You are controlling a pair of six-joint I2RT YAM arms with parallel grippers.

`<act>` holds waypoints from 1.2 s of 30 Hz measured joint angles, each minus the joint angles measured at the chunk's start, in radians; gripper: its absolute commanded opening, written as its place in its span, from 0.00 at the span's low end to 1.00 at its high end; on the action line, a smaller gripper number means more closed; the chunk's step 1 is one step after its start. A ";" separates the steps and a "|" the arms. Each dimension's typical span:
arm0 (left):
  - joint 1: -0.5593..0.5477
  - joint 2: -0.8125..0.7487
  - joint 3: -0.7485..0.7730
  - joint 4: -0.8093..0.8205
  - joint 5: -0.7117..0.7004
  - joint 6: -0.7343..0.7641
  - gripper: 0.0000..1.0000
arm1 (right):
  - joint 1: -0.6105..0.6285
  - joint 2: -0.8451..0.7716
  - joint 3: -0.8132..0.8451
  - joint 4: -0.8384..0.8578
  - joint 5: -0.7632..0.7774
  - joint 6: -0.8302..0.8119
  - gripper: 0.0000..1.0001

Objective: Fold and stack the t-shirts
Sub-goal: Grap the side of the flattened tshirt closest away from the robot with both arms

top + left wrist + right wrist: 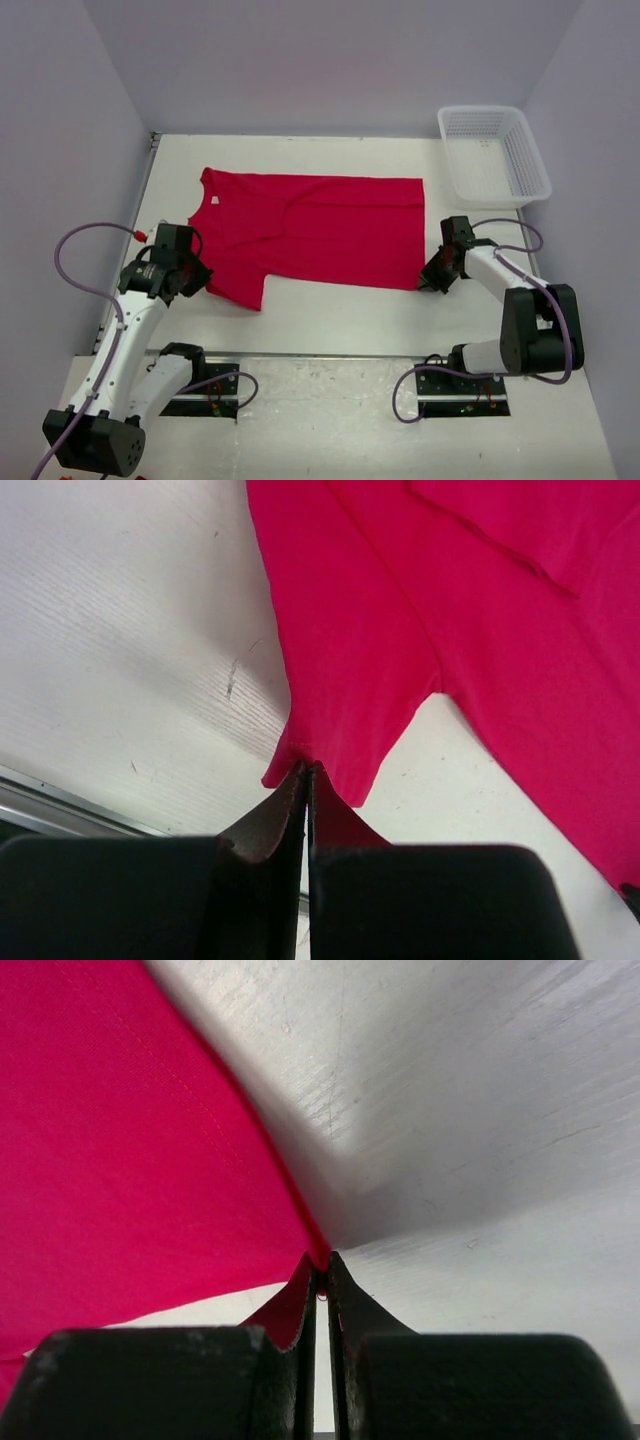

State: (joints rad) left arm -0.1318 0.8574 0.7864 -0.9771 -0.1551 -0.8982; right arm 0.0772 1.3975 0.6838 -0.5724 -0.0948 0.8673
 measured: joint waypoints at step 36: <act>0.000 0.181 0.349 -0.003 -0.043 0.003 0.00 | 0.000 -0.024 0.288 -0.125 0.078 -0.252 0.00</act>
State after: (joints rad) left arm -0.1322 1.0386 1.1351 -0.9798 -0.1982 -0.8955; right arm 0.0772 1.3739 0.9714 -0.6975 -0.0170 0.6151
